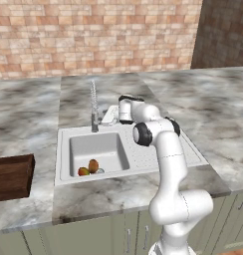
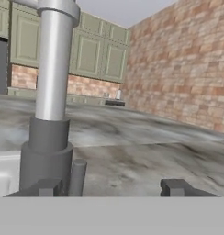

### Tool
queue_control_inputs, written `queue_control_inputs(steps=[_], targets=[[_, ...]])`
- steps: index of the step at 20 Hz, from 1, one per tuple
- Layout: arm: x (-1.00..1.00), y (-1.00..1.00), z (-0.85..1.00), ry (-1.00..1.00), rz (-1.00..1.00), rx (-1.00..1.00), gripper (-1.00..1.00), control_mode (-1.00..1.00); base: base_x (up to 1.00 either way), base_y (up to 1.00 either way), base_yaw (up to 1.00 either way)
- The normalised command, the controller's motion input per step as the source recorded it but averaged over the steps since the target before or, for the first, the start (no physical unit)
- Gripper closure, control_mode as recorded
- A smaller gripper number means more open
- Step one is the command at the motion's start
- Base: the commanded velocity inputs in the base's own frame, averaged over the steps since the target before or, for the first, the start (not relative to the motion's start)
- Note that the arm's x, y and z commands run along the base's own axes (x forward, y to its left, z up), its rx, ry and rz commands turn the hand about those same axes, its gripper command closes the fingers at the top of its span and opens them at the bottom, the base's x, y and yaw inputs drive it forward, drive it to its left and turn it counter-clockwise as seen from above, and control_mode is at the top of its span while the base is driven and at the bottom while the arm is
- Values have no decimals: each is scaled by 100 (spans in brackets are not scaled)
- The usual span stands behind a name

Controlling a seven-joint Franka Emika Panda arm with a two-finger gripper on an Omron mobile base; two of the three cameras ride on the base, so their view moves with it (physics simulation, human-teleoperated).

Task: Pick up all produce items and place them in the sink. Turn on the sink faucet to wash them. Then turn the sink off and put them in the tray.

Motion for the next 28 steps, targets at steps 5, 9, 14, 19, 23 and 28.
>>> queue_control_inputs(steps=[5,9,14,19,23,28], targets=[[0,2,0,0,0,0,100,-100,0,0,0],[0,11,0,1,-1,0,100,-100,0,0,0],[1,-8,0,8,-11,0,100,-100,0,0,0],[5,-23,0,13,-18,2,100,-100,0,0,0],[13,-21,0,9,-20,1,100,-100,0,0,0],[8,-11,0,2,-9,0,100,-100,0,0,0]])
